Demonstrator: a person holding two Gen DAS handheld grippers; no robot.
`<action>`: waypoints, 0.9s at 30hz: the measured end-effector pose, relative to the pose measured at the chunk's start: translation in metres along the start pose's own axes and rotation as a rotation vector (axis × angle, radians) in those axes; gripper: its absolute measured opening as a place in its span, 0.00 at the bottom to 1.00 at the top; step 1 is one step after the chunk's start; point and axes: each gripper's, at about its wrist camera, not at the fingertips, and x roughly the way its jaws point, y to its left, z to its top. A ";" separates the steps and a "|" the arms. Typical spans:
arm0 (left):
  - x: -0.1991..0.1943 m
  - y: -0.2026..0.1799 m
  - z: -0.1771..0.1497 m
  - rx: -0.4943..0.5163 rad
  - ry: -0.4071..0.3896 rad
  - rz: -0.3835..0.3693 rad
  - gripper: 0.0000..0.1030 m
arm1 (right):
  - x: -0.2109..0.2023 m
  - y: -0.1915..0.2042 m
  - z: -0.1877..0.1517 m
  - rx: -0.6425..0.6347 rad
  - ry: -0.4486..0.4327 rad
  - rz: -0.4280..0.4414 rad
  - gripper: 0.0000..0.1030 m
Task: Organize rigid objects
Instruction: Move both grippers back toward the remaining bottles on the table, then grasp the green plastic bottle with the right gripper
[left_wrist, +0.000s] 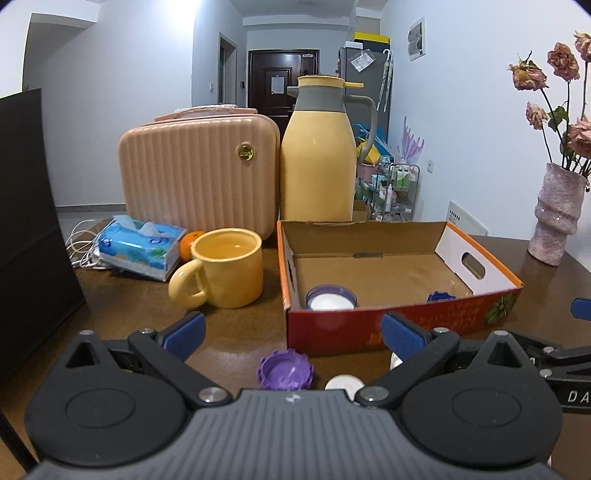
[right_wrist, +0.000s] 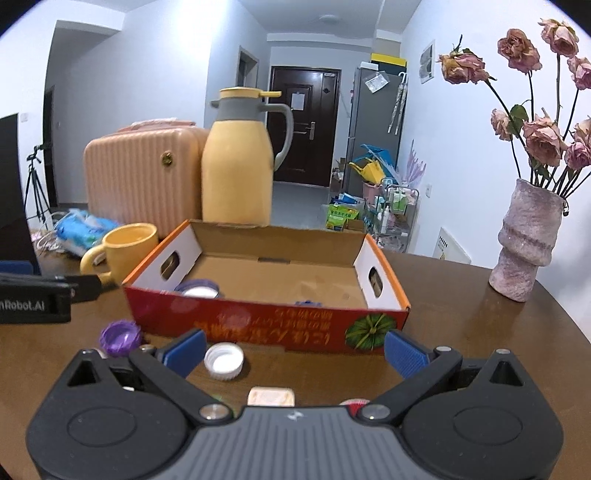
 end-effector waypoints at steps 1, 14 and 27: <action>-0.004 0.002 -0.002 0.000 0.002 0.000 1.00 | -0.002 0.002 -0.002 -0.001 0.004 0.002 1.00; -0.038 0.030 -0.034 0.000 0.037 0.008 1.00 | -0.021 0.027 -0.032 -0.014 0.066 0.015 1.00; -0.032 0.050 -0.073 0.016 0.095 0.006 1.00 | 0.008 0.046 -0.055 0.018 0.188 0.028 0.84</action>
